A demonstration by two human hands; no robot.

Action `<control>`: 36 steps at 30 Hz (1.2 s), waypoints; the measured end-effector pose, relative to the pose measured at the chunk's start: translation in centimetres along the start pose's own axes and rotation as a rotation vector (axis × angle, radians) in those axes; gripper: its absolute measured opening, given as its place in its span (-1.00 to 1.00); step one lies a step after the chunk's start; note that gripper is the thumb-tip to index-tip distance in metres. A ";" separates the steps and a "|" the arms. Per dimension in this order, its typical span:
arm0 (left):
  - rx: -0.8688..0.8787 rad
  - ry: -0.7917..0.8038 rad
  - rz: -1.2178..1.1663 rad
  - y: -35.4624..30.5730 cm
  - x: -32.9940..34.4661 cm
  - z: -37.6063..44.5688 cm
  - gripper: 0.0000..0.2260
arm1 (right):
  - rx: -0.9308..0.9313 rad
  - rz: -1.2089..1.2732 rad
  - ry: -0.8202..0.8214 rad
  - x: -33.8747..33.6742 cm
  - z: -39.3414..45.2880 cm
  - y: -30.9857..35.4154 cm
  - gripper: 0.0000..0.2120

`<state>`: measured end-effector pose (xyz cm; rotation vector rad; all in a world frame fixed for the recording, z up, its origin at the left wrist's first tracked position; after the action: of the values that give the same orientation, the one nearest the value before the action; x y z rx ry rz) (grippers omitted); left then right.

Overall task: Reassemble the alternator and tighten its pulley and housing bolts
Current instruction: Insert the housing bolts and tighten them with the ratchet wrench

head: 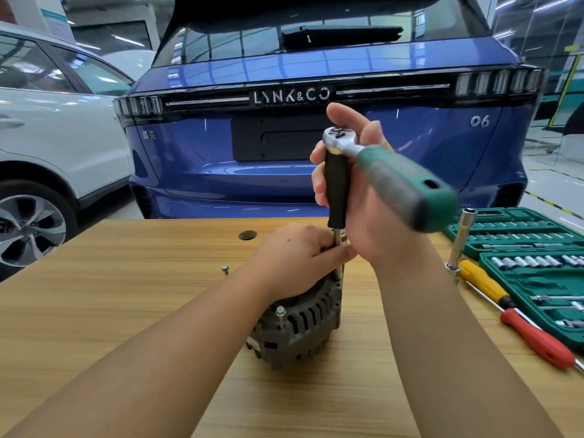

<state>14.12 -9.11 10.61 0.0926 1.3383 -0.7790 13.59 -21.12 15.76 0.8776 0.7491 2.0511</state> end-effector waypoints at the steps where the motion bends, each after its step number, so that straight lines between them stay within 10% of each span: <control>1: 0.008 -0.008 -0.003 0.1 0.0 0.0 -0.58 | 0.013 -0.007 -0.031 0.0 0.0 0.0 -0.51; 9: 0.033 0.033 0.010 -0.7 -0.2 -0.1 -0.51 | -0.017 -0.222 -0.370 0.3 -0.7 1.2 -0.87; 14: 0.039 0.012 -0.013 -0.4 -0.1 0.0 -0.60 | 0.120 -0.038 -0.163 -0.3 -0.7 1.6 -0.75; 20: -0.002 0.002 -0.042 -0.3 -0.2 -0.2 -0.55 | -0.191 -0.337 -0.127 1.4 -0.7 0.0 -0.60; 28: 0.019 -0.011 -0.031 -0.2 -0.2 -0.1 -0.59 | -0.039 0.037 -0.030 0.9 -0.6 0.4 -0.63; 36: 0.016 -0.012 -0.024 0.1 0.0 0.1 -0.60 | 0.012 -0.154 -0.130 0.7 -0.5 0.2 -0.74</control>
<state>14.22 -9.09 10.61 0.0840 1.3240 -0.8093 12.76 -20.82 15.84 0.9213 0.7349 1.8376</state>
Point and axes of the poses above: each hand's wrist, its own z-axis towards the middle knuckle, its own x-axis out of the palm, y = z × x, the point moved 2 cm from there along z, towards the middle knuckle, and after that the axes turned 3 degrees about x, right-handed, at the moved point
